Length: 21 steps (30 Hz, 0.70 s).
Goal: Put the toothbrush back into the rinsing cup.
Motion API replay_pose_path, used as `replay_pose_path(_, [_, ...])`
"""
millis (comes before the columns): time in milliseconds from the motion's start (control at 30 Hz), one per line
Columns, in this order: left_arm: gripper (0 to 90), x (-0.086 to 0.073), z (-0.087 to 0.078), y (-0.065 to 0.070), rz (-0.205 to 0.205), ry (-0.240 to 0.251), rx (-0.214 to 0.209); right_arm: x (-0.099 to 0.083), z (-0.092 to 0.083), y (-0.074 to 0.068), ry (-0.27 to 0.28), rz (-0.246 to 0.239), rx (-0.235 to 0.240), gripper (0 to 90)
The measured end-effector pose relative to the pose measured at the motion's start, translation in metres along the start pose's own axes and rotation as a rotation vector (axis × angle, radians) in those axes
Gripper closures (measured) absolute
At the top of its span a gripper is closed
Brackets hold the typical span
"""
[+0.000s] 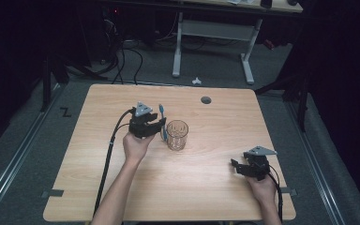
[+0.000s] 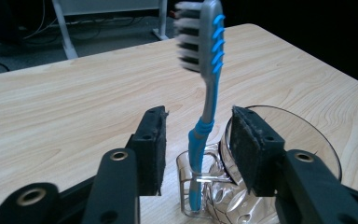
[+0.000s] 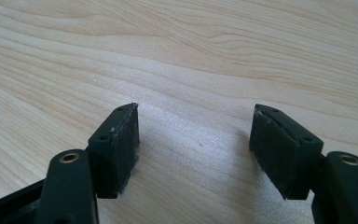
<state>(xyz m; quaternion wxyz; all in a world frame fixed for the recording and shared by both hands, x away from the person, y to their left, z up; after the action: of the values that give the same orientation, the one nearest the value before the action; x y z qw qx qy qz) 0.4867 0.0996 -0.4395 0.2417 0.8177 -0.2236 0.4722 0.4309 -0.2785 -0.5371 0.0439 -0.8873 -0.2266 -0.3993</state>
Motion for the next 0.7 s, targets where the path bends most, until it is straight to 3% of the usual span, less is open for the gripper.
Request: replay_pose_path(700, [51.7, -0.012, -0.021, -0.004, -0.009, -0.009, 0.033, 0.0, 0.0, 0.0, 0.0, 0.001, 0.0, 33.5])
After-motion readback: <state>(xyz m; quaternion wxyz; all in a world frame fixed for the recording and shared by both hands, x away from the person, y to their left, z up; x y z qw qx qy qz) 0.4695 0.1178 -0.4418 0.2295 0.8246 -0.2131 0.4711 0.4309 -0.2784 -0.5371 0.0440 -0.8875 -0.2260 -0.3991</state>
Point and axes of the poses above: each handheld gripper's, and its own axes: z roughly forward along the jaws, x roughly out of its top, y roughly to its right, the point moved 5 cm from there along z, roughly forward along the jaws, and after that the axes turned 7 degrees about -x, right-handed, at the moved point
